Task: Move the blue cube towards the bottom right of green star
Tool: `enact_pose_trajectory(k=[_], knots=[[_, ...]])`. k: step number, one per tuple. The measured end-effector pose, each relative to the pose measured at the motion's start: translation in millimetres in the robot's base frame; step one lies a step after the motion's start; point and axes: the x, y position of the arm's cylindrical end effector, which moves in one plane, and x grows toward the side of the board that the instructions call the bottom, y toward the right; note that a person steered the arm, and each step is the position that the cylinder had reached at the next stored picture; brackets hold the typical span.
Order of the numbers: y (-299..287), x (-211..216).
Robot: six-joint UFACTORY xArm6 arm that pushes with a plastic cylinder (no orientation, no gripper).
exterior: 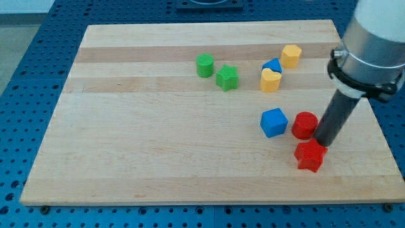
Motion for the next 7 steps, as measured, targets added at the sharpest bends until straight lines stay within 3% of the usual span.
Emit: enact_pose_trajectory(k=[2, 7], knots=[[-56, -4], [-97, -41]])
